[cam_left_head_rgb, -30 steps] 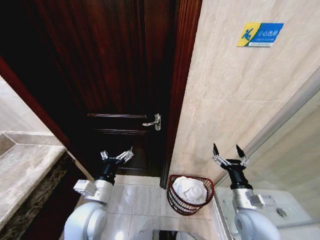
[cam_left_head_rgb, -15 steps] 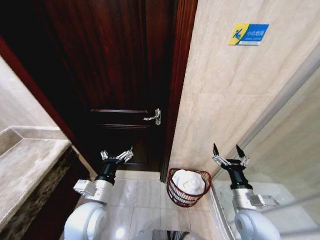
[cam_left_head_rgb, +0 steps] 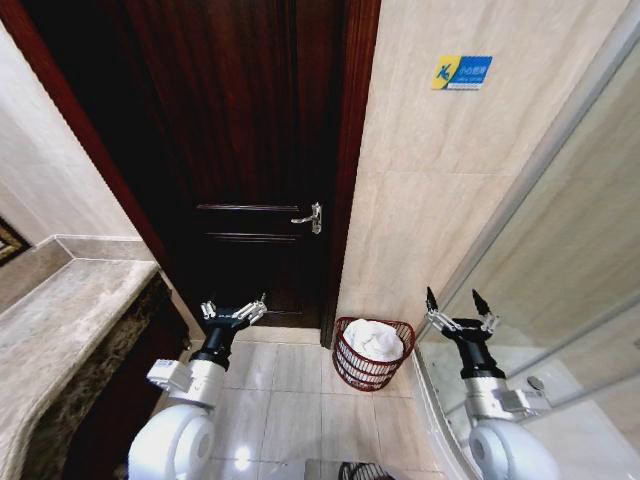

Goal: Discard the used towel into the hamper.

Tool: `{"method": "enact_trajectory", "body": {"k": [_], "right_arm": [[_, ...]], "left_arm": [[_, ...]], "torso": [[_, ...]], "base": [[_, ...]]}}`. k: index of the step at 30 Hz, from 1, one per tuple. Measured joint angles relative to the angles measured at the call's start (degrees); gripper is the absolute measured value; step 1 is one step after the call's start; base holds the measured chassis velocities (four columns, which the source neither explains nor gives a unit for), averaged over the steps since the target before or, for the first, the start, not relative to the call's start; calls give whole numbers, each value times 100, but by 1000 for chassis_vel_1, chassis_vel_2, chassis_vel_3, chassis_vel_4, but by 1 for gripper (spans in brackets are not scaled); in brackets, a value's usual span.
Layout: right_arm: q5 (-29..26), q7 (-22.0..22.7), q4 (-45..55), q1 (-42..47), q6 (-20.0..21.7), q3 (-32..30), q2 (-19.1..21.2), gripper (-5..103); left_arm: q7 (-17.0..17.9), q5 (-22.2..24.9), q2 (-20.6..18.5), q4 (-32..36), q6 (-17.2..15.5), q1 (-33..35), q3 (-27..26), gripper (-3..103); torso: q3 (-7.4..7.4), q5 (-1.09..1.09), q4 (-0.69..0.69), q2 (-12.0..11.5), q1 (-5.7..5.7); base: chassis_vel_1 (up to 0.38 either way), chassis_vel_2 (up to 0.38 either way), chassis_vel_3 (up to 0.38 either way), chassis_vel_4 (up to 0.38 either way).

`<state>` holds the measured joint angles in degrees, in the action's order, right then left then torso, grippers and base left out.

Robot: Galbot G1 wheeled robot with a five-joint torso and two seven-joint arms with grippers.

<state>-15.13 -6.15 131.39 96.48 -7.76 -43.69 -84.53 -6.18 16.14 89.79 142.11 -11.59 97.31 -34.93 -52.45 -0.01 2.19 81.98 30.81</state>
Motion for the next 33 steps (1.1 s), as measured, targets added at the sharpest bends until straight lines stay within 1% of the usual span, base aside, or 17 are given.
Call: {"method": "enact_trajectory", "body": {"k": [5,9,15,16,24,25,33], "right_arm": [[0,0,0,0,0,0,0,100],[0,0,0,2,0,0,0,100],[0,0,0,3,0,0,0,100],[0,0,0,4,0,0,0,100],[0,0,0,4,0,0,0,100],[0,0,0,3,0,0,0,100],[0,0,0,0,0,0,0,100]], "left_arm": [[0,0,0,0,0,0,0,100],[0,0,0,0,0,2,0,100],[0,0,0,0,0,2,1,100],[0,0,0,0,0,3,0,100],[0,0,0,-1,0,4,0,100],[0,0,0,-1,0,3,0,100],[0,0,0,-1,0,0,0,100]], "torso": [[1,1,0,0,-3],[2,2,0,1,-7],[3,3,-1,3,-11],[4,-1,-1,4,-12],[4,2,-1,5,-12],[4,0,-1,5,-12],[1,2,0,2,-4]], "base": [[5,4,-31,18],[104,-117,-87,133],[159,-230,-170,202],[174,-217,-177,228],[153,-183,-155,185],[76,-125,-66,89],[15,-16,-14,17]]}}
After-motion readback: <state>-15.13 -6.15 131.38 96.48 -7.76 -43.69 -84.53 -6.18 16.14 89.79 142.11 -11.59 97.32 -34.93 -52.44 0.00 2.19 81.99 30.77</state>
